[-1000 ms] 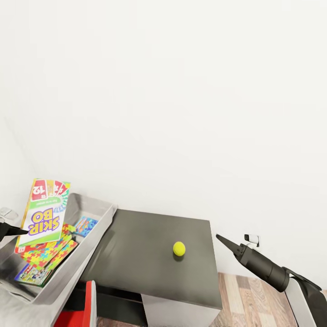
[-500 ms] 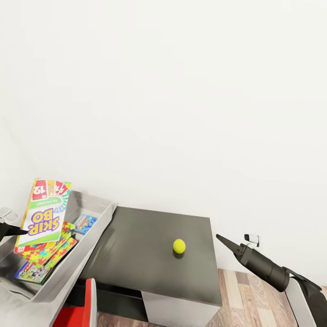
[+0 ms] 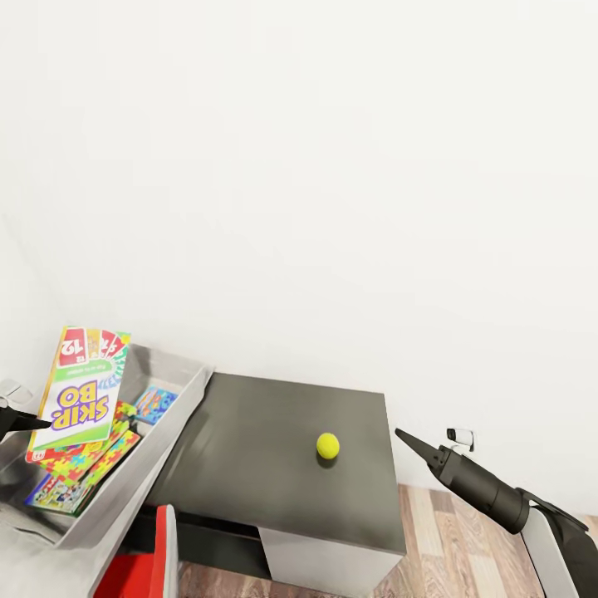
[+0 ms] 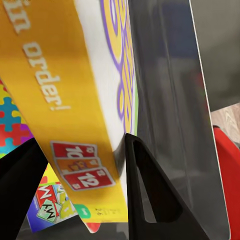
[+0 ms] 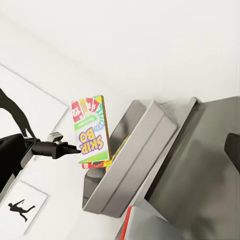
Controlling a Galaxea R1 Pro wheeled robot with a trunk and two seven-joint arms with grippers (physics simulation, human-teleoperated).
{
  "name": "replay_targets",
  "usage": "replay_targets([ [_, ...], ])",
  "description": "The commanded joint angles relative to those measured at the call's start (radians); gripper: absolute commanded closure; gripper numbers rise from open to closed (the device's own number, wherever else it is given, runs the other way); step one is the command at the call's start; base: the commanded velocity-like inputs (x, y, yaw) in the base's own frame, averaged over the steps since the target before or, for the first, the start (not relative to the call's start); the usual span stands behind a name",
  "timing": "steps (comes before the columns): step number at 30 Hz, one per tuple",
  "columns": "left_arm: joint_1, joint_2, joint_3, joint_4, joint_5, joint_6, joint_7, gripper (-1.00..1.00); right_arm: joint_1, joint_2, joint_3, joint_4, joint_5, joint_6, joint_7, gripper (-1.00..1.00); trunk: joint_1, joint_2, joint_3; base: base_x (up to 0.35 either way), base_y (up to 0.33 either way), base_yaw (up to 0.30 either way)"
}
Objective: Put all the toys in the child's room - the three board games (two on the bed and one on the table), the two jigsaw puzzles on the table, and the tennis ball on the table - inside the toy box on the table in the child's room.
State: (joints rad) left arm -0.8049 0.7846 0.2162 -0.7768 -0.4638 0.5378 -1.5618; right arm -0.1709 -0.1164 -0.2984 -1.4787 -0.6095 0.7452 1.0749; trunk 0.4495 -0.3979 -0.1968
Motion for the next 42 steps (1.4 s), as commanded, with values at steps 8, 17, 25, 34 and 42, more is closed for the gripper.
replay_targets([
  [8,-0.002,-0.001,0.003,-0.001,-0.011,0.01,-0.009,1.0,-0.001,0.0,-0.001,0.0,-0.004,0.006,0.0,-1.0,0.001,-0.002,-0.015,0.0,0.0,0.0],
  [17,-0.002,-0.001,0.003,-0.001,-0.012,0.01,-0.009,1.0,-0.001,0.0,-0.001,0.001,-0.003,0.006,0.0,-1.0,0.001,-0.002,-0.03,0.0,0.0,0.0],
  [25,-0.002,-0.002,0.003,-0.001,-0.012,0.01,-0.009,1.0,-0.001,0.0,-0.001,0.001,-0.002,0.005,0.0,-1.0,0.001,-0.002,-0.043,0.0,0.0,0.0],
  [34,-0.002,-0.002,0.003,0.0,-0.012,0.01,-0.009,1.0,-0.001,0.0,-0.001,0.0,-0.003,0.006,0.0,-1.0,0.001,-0.002,-0.057,0.0,0.0,0.0],
  [42,-0.002,-0.002,0.003,-0.001,-0.012,0.01,-0.009,1.0,-0.001,0.0,-0.001,0.0,-0.004,0.006,0.0,-1.0,0.001,-0.002,-0.07,0.0,0.0,0.0],
])
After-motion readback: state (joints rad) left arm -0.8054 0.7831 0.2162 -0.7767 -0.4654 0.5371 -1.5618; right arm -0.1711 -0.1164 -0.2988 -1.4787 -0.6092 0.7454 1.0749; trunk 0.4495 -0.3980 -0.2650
